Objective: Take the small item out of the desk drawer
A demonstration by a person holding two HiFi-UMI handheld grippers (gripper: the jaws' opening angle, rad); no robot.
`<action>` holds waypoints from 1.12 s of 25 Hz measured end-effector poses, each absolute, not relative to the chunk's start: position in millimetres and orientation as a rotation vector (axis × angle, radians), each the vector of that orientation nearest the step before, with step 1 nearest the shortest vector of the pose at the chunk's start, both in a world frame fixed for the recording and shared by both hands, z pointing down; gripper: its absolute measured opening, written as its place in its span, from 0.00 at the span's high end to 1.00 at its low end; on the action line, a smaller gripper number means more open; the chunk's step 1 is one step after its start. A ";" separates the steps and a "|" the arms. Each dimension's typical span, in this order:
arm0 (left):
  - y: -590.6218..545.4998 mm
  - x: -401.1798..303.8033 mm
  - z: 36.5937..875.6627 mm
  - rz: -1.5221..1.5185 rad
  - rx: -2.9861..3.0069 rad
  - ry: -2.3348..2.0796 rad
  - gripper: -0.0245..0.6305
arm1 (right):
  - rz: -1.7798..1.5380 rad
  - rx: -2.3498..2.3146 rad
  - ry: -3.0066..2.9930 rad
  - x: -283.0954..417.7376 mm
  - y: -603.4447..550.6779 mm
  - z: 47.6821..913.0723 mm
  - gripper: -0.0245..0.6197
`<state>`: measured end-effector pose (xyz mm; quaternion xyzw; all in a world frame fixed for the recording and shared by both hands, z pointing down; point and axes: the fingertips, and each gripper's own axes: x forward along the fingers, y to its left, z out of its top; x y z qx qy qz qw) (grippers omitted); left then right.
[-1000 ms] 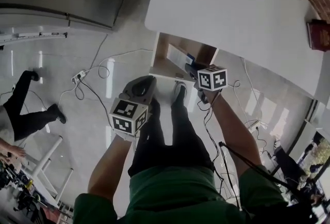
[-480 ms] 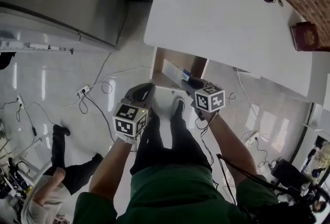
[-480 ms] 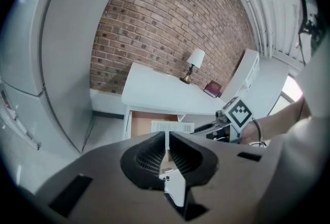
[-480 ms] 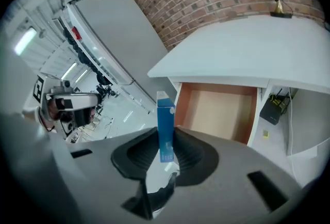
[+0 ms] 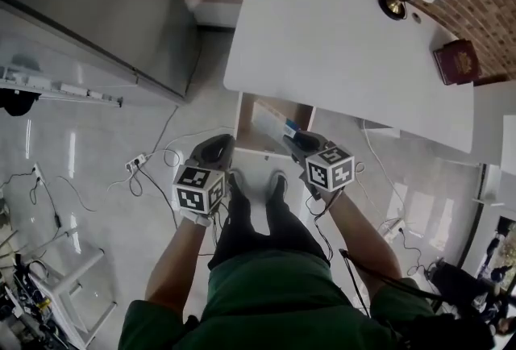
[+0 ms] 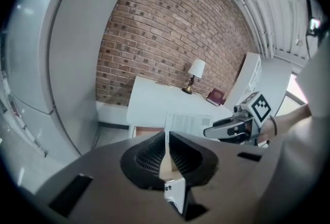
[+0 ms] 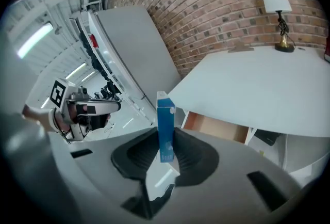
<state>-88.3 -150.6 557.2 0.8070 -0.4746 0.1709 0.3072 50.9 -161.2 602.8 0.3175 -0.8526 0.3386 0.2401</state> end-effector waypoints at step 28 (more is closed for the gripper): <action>-168.8 -96.5 374.8 0.222 2.371 -1.450 0.94 | 0.519 1.071 -2.683 49.8 -177.4 374.0 0.82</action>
